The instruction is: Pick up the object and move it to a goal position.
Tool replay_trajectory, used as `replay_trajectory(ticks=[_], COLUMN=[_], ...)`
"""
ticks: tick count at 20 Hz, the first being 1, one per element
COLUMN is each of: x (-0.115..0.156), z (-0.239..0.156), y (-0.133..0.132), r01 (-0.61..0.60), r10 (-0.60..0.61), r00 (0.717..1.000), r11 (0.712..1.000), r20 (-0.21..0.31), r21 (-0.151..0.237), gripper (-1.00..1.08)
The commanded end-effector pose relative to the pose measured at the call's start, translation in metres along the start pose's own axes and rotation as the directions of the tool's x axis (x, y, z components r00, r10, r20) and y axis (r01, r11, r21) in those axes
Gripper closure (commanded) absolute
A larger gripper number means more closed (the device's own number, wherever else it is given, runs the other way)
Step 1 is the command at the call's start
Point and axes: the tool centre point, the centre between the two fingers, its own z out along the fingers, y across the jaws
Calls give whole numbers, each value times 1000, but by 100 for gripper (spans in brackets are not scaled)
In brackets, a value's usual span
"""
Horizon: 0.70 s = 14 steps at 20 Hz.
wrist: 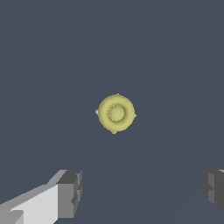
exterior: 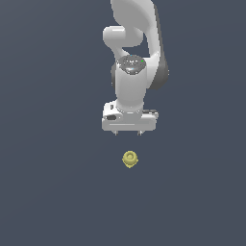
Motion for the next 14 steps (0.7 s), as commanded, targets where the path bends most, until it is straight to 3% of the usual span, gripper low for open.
replay_trajectory(ticks=[1, 14], x=[1, 7], z=[0, 9], y=[-2, -2], r01=[3, 80], r10=[-3, -80], r00=[1000, 997], r11=[1000, 997], r20=[-2, 5], r21=[-1, -3], gripper=[-92, -92])
